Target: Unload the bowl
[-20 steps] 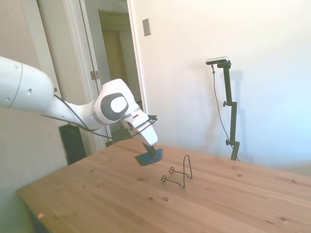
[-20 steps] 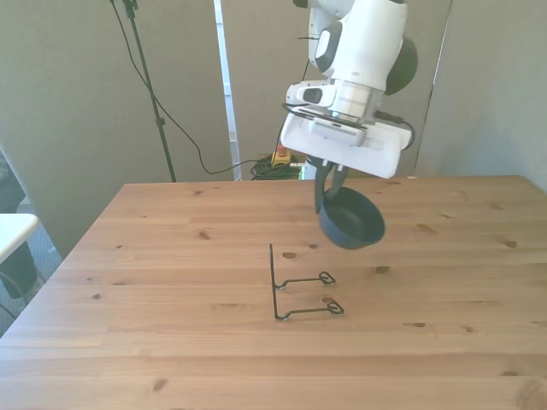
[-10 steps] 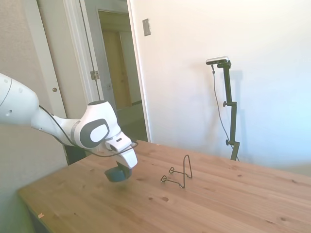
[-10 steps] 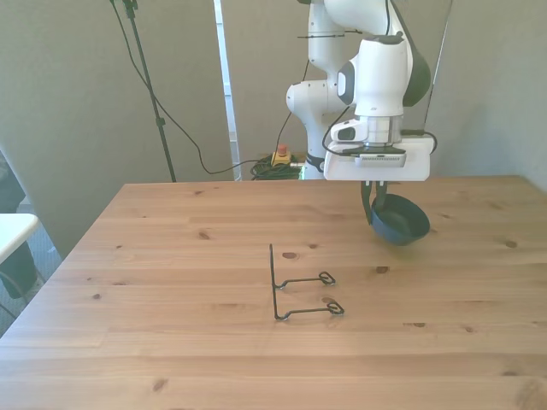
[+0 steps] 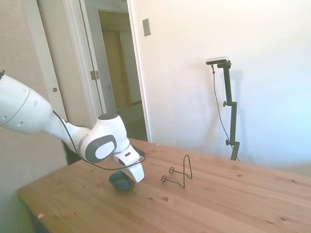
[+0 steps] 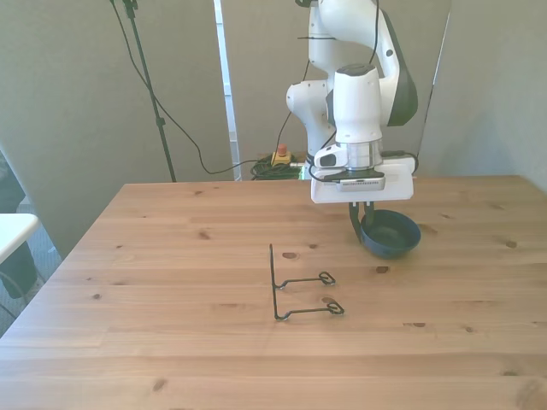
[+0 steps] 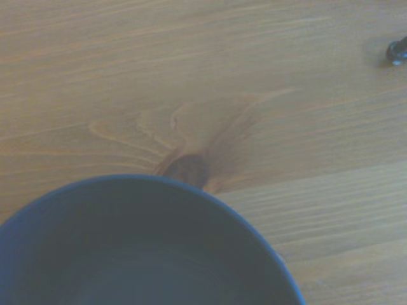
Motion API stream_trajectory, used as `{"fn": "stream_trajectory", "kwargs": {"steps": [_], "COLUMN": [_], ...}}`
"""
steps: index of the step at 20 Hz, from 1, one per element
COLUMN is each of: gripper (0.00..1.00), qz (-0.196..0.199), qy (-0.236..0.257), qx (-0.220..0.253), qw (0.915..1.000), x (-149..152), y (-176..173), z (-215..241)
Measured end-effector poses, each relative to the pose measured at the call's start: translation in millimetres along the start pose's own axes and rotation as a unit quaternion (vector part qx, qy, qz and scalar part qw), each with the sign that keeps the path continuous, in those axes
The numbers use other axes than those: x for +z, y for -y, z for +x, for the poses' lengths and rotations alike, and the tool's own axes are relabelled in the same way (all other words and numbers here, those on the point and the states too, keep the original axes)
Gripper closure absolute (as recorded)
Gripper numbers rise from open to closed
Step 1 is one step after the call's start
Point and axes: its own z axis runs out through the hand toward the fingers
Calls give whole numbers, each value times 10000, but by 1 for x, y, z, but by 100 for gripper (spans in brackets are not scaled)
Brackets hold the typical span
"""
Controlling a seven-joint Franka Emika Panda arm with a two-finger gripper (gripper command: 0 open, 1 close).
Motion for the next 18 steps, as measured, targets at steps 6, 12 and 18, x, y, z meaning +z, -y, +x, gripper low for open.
{"fn": "stream_trajectory", "kwargs": {"steps": [6,12,18], "gripper": [0,0,0], "qz": [-78,-62,-76], "qy": [37,-28,-131], "qx": [-86,-68,-161], "qw": [9999,10000,9998], "x": [7,-18,-85], "y": [-4,-13,-30], "z": [3,15,18]}}
